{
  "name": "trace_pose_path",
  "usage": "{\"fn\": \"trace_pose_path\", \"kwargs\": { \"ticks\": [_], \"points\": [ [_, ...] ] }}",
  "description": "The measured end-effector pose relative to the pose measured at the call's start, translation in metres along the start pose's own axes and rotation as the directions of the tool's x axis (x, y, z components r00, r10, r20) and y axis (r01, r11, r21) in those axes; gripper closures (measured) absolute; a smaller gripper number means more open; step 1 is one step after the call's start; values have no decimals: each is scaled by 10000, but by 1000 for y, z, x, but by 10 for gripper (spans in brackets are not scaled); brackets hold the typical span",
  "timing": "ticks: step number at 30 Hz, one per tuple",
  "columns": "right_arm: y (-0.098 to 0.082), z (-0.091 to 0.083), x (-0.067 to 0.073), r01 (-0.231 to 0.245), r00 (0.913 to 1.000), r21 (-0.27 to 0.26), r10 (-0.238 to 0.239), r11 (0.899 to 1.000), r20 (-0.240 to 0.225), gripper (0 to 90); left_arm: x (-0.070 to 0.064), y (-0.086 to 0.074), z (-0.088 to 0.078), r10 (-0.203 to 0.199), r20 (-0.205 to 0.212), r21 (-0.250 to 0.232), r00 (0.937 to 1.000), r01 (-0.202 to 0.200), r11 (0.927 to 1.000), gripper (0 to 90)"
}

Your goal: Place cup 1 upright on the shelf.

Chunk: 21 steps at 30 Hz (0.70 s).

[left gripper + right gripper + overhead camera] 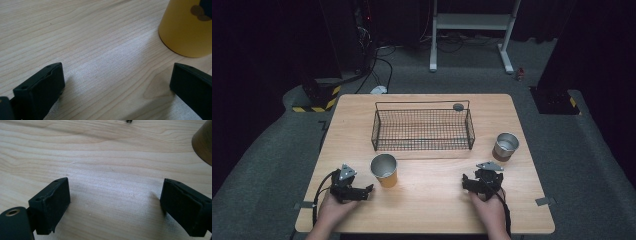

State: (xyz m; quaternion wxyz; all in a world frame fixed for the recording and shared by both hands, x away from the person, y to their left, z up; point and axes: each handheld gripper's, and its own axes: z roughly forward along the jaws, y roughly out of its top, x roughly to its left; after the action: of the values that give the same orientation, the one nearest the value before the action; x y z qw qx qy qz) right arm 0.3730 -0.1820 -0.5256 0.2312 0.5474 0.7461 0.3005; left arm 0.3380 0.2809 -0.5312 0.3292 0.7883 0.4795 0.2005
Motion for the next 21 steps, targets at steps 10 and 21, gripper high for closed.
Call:
{"fn": "trace_pose_path", "kwargs": {
  "ticks": [10, 21],
  "points": [
    [-4, -4, 2, 115, 9998, 16, -115, 9999, -152, 92, 0, 0, 0, -14, -29, -3, 10000, 14, 10000, 0],
    [-4, -4, 2, 115, 9998, 14, -114, 9999, -154, 92, 1, 1, 1, 16, -13, 20, 10000, -16, 10000, 0]
  ]
}}
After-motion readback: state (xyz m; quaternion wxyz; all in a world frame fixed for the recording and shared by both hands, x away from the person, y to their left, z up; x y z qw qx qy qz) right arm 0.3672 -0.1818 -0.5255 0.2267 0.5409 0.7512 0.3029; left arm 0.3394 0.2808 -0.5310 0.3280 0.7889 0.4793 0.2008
